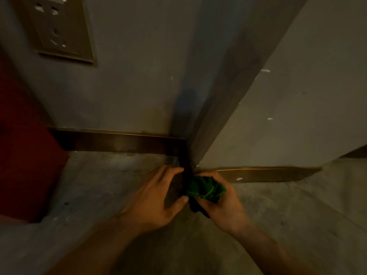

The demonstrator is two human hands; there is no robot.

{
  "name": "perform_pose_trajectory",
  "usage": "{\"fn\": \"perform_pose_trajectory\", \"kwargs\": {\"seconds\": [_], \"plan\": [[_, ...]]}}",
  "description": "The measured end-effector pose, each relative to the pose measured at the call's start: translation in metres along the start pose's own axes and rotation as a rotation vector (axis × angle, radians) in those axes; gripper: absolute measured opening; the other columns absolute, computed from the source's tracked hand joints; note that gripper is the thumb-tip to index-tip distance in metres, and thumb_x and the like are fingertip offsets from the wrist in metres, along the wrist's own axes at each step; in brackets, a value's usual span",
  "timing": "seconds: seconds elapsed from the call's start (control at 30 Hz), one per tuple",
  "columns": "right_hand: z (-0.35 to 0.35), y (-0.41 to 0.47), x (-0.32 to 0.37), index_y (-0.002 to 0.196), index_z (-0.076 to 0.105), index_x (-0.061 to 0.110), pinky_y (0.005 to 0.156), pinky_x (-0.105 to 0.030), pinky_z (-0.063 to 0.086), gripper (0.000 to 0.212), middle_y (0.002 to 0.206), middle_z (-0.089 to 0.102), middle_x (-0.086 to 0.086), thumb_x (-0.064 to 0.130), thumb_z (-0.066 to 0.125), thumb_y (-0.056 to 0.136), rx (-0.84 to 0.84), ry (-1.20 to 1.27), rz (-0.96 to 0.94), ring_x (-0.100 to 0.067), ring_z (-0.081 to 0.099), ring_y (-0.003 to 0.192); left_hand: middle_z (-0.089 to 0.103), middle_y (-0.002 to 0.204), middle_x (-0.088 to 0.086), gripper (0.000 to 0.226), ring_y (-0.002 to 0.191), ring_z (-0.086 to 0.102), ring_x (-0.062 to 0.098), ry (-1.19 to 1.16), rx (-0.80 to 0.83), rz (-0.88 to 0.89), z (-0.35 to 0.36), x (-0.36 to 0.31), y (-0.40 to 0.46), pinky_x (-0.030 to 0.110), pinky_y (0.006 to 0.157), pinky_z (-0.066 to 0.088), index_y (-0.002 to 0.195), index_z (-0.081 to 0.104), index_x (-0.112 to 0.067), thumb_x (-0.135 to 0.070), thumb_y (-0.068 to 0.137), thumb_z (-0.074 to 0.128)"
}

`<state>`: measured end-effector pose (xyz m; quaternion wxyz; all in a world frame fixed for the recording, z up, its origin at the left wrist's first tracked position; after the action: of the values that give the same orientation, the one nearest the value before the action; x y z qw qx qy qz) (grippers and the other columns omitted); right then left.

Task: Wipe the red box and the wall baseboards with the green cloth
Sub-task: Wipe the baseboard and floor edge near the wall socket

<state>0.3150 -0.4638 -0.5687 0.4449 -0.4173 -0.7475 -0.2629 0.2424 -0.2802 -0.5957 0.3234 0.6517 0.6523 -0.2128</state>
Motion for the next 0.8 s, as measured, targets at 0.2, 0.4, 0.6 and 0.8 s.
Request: {"fn": "perform_pose_trajectory", "kwargs": {"seconds": [0.2,0.4,0.6,0.8], "plan": [[-0.037,-0.028,-0.002,0.108,0.063,0.032,0.076,-0.046,0.059,0.041,0.100,0.069,0.004,0.008,0.079,0.078,-0.043,-0.061,0.028,-0.016,0.069,0.091,0.034,0.148,-0.009,0.088,0.131,0.039,0.014,0.208,0.063,0.090,0.020,-0.026,0.010,0.031,0.102,0.039,0.150,0.018,-0.040,-0.081,0.078,0.048],[-0.081,-0.049,-0.011,0.108,0.060,0.038,0.068,-0.045,0.060,0.041,0.092,0.070,0.008,0.013,0.079,0.081,-0.106,-0.166,0.065,-0.011,0.070,0.083,0.009,0.164,0.000,0.118,0.148,0.016,0.028,0.392,0.081,0.013,0.026,-0.038,0.002,0.048,0.119,0.025,0.155,-0.005,-0.032,-0.093,0.066,0.042],[-0.108,-0.056,-0.029,0.117,0.057,0.036,0.079,-0.045,0.059,0.046,0.106,0.066,0.004,0.014,0.078,0.081,-0.138,-0.191,0.133,-0.016,0.068,0.095,-0.014,0.165,0.000,0.121,0.149,-0.021,0.018,0.457,0.127,0.062,0.062,-0.055,-0.013,0.042,0.120,-0.007,0.155,-0.011,-0.024,-0.095,0.068,0.033],[-0.098,-0.053,-0.052,0.103,0.055,0.057,0.078,-0.050,0.061,0.050,0.106,0.066,0.010,0.014,0.074,0.085,-0.224,0.065,0.291,-0.019,0.067,0.100,-0.015,0.165,0.004,0.128,0.147,-0.027,0.020,0.405,0.201,-0.018,0.134,-0.066,-0.017,0.042,0.119,-0.014,0.155,-0.012,-0.019,-0.100,0.065,0.027]]}}
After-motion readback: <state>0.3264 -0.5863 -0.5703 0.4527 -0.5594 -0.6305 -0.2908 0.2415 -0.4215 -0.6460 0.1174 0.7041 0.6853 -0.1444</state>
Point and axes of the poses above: each hand's wrist, its own y-axis towards the middle knuckle, its own z-axis out of the palm, x = y × z, the point moved 3 cm from there along y, towards the middle knuckle
